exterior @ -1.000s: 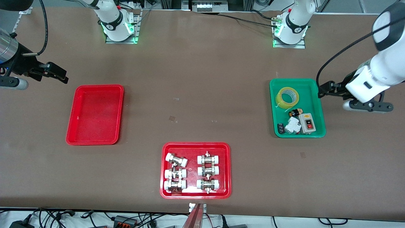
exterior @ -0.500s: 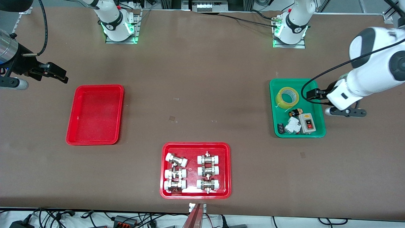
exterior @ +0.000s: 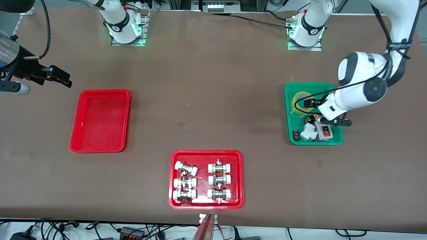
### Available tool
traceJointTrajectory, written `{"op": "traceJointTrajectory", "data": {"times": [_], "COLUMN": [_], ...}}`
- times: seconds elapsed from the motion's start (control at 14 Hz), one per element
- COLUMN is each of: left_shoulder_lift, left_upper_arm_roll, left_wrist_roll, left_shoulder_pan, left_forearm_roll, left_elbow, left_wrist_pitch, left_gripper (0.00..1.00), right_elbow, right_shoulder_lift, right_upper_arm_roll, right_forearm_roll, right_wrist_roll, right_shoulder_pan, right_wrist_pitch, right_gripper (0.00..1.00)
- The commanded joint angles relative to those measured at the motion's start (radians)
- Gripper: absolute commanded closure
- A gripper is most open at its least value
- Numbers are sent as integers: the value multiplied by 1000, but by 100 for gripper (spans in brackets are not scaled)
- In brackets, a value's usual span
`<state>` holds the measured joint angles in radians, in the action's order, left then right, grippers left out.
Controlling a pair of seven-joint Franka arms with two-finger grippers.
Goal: Left arm passes tape to right arm into tray
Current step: 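Lower the left gripper and grasp the yellow tape roll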
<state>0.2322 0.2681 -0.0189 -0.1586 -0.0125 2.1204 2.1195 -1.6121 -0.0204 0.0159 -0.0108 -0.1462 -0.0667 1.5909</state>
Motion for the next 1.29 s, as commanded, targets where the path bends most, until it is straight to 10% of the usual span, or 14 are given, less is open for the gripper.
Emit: {"op": "traceJointTrajectory", "data": {"times": [0.0,0.86,1.21], "left_shoulder_lift": [13,85,99], "left_upper_arm_roll": [8,6,2], "left_wrist_roll": [14,14,14], "left_shoulder_pan": [5,-55,-70], "left_forearm_roll": [-67,-73,-73], "left_elbow": [61,158,158], "left_wrist_pitch": [51,137,143], "left_gripper": [0,1,52], "right_elbow": [3,3,3], "right_shoulder_lift": [2,2,2], "right_upper_arm_roll": [-4,-4,-4], "right_forearm_roll": [-3,-5,-5], "right_wrist_roll": [-1,-4,-4], "right_shoulder_pan": [10,10,10], "right_wrist_pitch": [-11,-9,-11], "right_gripper": [0,0,0]}}
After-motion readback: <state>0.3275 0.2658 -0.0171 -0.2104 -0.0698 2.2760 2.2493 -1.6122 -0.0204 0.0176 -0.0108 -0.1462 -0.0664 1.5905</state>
